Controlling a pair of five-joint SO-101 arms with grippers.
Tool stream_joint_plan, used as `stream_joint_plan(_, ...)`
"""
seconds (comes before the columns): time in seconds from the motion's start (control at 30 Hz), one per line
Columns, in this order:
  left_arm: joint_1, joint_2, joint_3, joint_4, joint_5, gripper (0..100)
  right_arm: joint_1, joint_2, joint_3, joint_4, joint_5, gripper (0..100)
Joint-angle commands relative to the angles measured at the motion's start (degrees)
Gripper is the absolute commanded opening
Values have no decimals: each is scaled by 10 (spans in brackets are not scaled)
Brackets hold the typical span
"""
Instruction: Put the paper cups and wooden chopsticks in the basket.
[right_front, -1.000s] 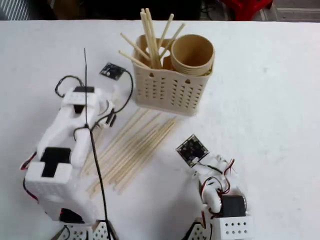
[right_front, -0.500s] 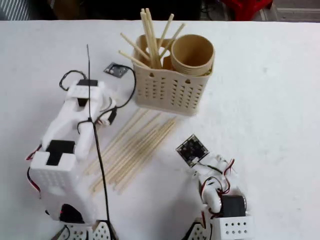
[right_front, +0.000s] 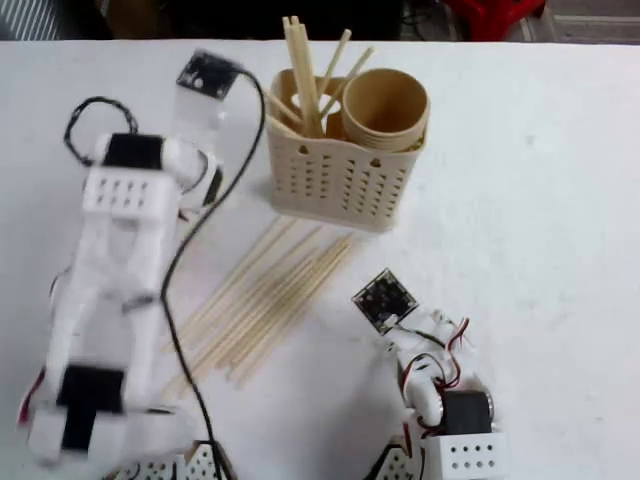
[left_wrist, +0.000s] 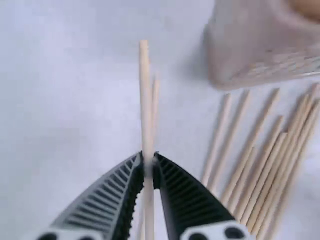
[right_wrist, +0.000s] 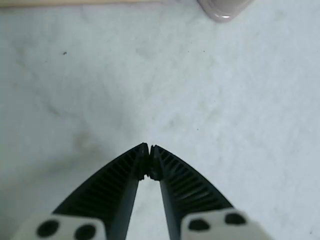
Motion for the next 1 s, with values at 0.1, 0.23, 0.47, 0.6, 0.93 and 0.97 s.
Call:
stream_joint_plan(0.1,137,-276,-23,-116,54,23,-4,-2,5,0,5,19)
stream_joint_plan(0.23,181,-282,-24,-291,54,23,-4,-2,5,0,6,19)
stream_joint_plan(0.47,189,-156,-29,-542,54,23,-4,-2,5,0,6,19)
stream_joint_plan(0.6,191,-92,-61,-598,55,24,-4,-2,5,0,6,19)
stream_joint_plan(0.93,189,-1,-98,-523,98,24,-4,-2,5,0,6,19)
stream_joint_plan(0.97,188,0,-98,-516,120,24,-4,-2,5,0,6,19)
